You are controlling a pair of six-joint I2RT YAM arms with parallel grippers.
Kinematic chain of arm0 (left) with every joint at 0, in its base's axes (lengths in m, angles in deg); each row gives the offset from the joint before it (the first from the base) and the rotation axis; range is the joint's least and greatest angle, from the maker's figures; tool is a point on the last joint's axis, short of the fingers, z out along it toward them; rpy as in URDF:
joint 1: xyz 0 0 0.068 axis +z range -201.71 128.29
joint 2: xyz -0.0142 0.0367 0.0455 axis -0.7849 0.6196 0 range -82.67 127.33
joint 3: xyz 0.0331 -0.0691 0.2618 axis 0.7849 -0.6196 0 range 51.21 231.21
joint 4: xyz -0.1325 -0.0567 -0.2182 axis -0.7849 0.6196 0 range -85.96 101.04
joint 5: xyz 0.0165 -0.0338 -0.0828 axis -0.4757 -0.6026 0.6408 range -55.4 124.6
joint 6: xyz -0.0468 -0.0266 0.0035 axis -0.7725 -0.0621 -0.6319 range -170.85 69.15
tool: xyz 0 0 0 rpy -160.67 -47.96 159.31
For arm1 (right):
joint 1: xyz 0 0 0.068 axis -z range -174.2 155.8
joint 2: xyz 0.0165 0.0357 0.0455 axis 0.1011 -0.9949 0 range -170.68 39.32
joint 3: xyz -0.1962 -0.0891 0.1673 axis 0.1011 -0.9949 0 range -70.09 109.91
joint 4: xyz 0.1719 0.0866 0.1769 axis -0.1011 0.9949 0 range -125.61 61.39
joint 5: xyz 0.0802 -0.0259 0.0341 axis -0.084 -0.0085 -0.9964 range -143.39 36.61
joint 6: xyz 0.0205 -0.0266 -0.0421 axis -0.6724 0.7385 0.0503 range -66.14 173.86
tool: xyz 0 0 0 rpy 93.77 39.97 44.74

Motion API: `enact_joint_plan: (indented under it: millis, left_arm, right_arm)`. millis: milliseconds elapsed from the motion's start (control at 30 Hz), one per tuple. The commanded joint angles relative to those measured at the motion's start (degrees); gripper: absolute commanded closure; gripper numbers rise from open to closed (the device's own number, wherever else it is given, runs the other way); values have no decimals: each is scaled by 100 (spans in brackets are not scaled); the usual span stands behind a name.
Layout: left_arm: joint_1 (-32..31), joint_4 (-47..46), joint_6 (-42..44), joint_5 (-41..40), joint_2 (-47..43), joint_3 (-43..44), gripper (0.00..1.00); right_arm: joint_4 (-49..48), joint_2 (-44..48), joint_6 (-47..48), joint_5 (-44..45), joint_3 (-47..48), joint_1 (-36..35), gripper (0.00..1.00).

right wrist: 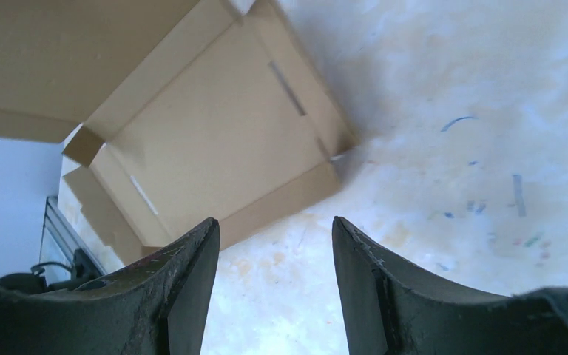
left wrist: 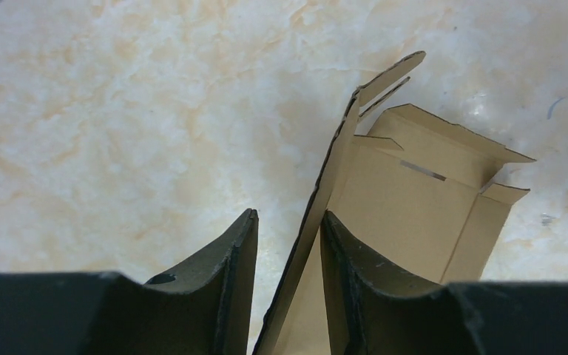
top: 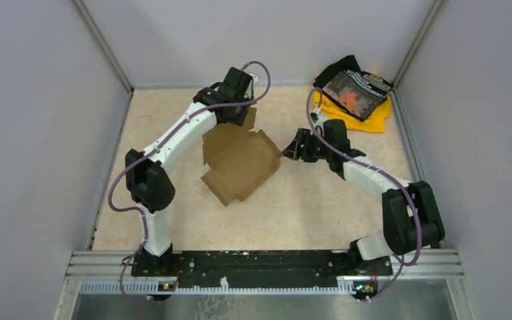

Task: Fold the paper box

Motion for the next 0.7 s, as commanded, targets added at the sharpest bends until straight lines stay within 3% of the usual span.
enact_joint_plan:
  millis: [0, 267, 667]
  left_arm:
    - [-344, 150, 476, -1221, 46, 326, 90]
    - [-971, -434, 1206, -2452, -196, 132, 91]
    - [-1722, -2484, 2278, -3505, -934, -1489, 93]
  right_arm:
    - [-470, 64, -153, -566, -99, 456, 43]
    - [-922, -274, -279, -674, -272, 637, 44]
    - [-1227, -487, -354, -623, -470, 709, 45]
